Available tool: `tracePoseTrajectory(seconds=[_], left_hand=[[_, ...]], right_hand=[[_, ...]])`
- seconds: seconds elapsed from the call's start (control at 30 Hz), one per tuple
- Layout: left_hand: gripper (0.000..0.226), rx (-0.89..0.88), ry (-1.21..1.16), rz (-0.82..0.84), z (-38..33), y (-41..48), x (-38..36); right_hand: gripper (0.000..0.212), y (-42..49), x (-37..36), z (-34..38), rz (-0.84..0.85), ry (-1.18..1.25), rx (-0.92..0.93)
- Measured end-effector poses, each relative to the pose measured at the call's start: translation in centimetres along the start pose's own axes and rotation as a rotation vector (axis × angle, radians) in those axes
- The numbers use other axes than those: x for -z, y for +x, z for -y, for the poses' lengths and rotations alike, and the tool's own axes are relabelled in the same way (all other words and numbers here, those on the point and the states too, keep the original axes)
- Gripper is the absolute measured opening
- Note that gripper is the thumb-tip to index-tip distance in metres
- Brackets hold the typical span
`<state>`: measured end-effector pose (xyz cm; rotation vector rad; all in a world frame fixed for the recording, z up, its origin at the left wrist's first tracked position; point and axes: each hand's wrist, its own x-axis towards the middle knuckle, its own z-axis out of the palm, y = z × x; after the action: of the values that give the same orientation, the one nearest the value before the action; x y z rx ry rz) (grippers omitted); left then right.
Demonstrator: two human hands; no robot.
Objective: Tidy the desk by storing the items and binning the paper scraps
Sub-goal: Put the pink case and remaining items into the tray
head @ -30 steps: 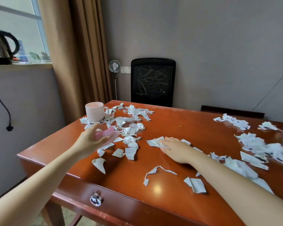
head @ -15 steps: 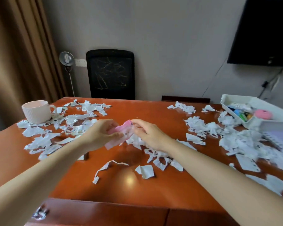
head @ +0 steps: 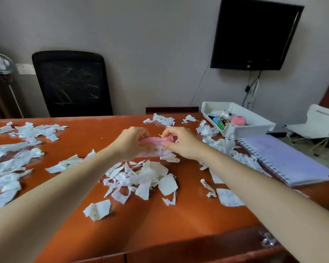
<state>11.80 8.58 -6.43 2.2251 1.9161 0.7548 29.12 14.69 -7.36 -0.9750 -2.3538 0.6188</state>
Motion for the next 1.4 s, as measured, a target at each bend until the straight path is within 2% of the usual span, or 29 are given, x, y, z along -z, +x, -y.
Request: tracePoseTrajectory(seconds=[0.2,0.43,0.57,0.63,0.73,0.97,1.07,1.2,1.4], left_hand=[[0.028,-0.023,-0.014,-0.087,-2.8,4.9,-2.3],[0.023,-0.048,-0.142,-0.173,-6.2,11.3,-4.8],[0.023,0.016,-0.228,-0.2,-7.2,15.2,-6.5],[0.024,0.04,-0.239,-0.15,-7.5,16.6,-7.7],[0.021,0.025,-0.228,0.018,-7.7,17.8,-9.7],[0.014,-0.291,-0.189,0.421,-9.5,16.4,-14.8],[0.018,-0.31,-0.144,0.434,-9.9,16.6,-16.0],[0.037,-0.285,-0.084,0.411,-9.4,17.3,-16.3],[0.046,-0.27,-0.092,0.42,-10.2,17.9,-16.4]], right_hand=[[0.004,0.4,5.4,-4.1,-0.012,-0.192,-0.037],[0.012,1.7,11.5,-8.8,-0.095,-0.289,-0.062],[0.006,2.9,14.3,-11.5,-0.156,-0.37,-0.126],[0.005,3.5,15.3,-13.0,-0.207,-0.348,-0.178],[0.006,4.3,16.5,-15.7,-0.302,-0.377,-0.269],[0.019,4.3,17.7,-20.7,-0.524,-0.396,-0.535],[0.024,4.3,17.8,-22.6,-0.563,-0.445,-0.634],[0.026,4.6,17.9,-24.4,-0.576,-0.506,-0.708],[0.028,5.5,18.7,-25.5,-0.603,-0.442,-0.794]])
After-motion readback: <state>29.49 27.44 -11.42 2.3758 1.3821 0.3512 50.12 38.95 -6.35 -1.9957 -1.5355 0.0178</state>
